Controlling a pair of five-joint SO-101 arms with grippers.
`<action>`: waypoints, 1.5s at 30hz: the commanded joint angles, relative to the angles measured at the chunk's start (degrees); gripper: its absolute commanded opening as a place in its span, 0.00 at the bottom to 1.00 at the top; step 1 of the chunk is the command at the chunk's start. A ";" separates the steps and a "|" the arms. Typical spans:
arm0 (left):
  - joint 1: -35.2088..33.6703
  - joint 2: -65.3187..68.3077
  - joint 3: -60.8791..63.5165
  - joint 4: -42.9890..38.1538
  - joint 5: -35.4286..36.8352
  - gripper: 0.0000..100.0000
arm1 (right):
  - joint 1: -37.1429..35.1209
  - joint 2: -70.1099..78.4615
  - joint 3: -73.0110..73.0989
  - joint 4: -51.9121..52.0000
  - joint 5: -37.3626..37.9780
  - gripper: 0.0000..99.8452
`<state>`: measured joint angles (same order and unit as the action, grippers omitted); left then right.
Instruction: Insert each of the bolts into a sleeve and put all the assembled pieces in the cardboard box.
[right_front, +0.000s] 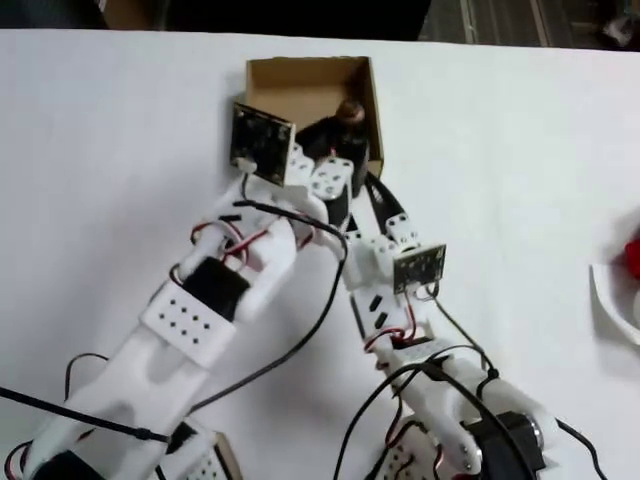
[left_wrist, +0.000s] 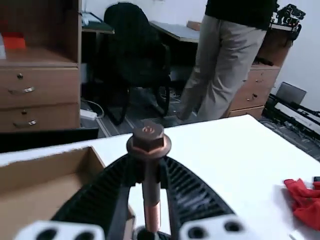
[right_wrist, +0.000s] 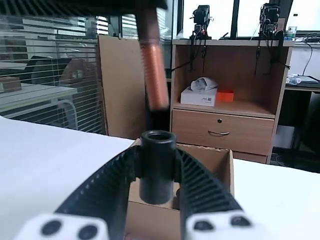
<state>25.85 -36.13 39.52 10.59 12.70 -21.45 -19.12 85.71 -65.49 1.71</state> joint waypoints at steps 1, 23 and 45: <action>-1.23 -0.18 -3.30 -1.32 -1.85 0.02 | -0.31 0.04 -1.58 -1.19 0.70 0.02; -0.79 5.45 -3.38 -1.05 -1.85 0.02 | -0.31 0.04 -1.85 -1.19 0.70 0.02; 2.11 5.45 3.12 5.98 -8.97 0.02 | -0.31 -0.04 -1.93 -1.19 0.79 0.02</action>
<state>27.34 -30.42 42.77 16.40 4.09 -21.63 -18.86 85.71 -65.49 1.80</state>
